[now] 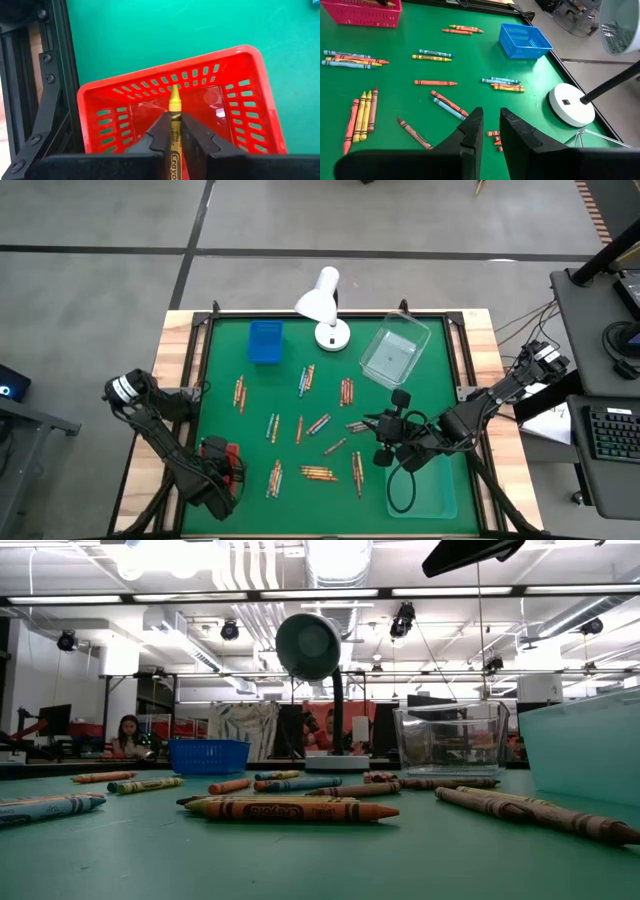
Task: Sort crayons
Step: Put the yellow crayon into the red bin, then put the orange crayon into the transparent bin
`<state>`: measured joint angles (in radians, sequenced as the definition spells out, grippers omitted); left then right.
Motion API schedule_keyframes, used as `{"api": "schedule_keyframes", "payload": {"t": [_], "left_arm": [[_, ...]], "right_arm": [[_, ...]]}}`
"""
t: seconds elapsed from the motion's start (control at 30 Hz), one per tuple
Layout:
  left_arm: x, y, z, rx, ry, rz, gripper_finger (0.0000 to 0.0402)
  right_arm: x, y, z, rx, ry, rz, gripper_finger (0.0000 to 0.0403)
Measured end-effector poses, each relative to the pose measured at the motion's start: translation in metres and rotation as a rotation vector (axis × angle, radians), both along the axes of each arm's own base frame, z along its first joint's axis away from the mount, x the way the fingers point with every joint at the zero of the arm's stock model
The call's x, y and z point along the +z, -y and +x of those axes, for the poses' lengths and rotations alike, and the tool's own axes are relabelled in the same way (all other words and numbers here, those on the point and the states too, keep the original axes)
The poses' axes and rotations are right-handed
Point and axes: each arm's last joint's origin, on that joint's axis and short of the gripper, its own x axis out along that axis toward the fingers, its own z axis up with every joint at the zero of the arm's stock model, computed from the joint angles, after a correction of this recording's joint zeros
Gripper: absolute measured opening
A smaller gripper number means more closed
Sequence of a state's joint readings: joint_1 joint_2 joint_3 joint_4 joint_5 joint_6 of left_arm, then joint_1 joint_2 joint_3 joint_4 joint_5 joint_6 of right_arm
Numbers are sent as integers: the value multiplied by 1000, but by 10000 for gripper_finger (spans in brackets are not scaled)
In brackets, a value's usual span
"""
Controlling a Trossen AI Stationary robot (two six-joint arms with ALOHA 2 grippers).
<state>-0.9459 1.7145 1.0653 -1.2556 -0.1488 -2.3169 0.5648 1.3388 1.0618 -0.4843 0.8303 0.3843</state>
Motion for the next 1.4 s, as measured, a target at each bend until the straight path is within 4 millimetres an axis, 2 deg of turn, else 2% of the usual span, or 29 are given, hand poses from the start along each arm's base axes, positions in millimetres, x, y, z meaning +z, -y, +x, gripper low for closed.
{"api": "schedule_keyframes", "payload": {"t": [0.23, 0.43, 0.6, 0.8, 0.97, 1.17, 1.4], "left_arm": [[0, 0, 0, -4, -1, -1, 54], [5, 1, 0, -61, -14, -32, 62], [22, 4, 3, -143, -1, -87, 61], [51, 5, 5, -308, -5, -127, 61], [78, -1, 12, -430, 97, -94, 57], [104, -18, 23, -561, 204, -15, 38], [113, -44, 40, -713, 177, 85, 37]], "right_arm": [[0, 0, 0, 0, 1, 1, 54], [0, 0, 0, 0, 1, 1, 54], [0, 0, 0, 0, 2, 1, 54], [0, 0, 0, -1, 3, 2, 54], [1, 0, 1, -1, 14, 9, 54], [2, -1, 2, -1, 35, 22, 54], [9, -1, 5, -18, 73, 59, 54]]}}
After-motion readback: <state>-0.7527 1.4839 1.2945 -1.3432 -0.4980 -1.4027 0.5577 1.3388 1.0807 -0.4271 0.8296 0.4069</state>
